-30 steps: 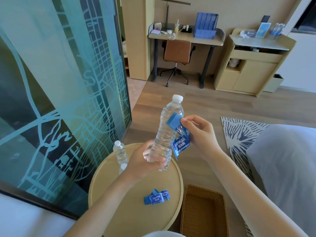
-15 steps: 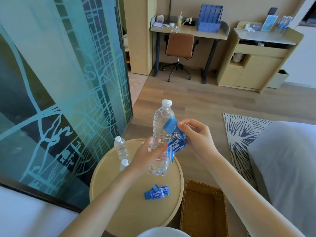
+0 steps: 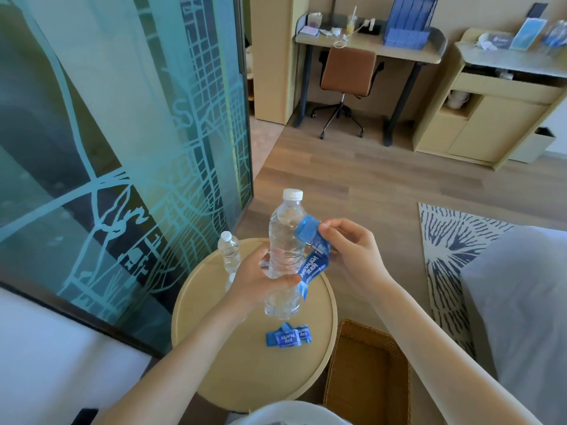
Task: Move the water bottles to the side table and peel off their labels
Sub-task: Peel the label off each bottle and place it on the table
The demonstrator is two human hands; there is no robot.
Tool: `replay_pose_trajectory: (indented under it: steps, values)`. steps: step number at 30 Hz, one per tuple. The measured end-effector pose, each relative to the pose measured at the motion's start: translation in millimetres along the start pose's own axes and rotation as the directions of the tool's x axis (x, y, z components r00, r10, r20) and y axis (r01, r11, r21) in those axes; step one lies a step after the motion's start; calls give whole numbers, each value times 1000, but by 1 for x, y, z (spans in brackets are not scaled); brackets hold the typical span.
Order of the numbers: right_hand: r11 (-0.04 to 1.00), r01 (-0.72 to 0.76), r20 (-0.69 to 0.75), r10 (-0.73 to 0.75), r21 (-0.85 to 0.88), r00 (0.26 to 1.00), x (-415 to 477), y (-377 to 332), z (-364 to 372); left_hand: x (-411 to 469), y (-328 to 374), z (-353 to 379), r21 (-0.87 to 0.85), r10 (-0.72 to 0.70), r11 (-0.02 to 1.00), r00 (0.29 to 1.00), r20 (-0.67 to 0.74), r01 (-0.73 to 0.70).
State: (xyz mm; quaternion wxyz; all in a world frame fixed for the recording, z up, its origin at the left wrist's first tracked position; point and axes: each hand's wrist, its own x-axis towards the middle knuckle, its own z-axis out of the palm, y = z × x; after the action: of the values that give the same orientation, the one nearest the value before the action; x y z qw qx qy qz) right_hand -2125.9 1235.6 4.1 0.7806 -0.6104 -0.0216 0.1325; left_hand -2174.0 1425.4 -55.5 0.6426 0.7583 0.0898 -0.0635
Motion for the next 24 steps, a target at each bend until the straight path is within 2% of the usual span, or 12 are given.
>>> replay_pose_trajectory:
  steps: [8, 15, 24]
  values:
    - [999, -44, -28, 43, -23, 999, 13, 12, -1, -21, -34, -33, -16, -44, 999, 989, -140, 43]
    - [964, -158, -27, 156, -216, 987, 23, 60, -3, -35, -68, -48, -42, -87, 996, 969, -231, 79]
    - [817, -240, -42, 256, -525, 966, 43, 179, -26, -40, -160, -44, -9, -195, 979, 936, -294, 201]
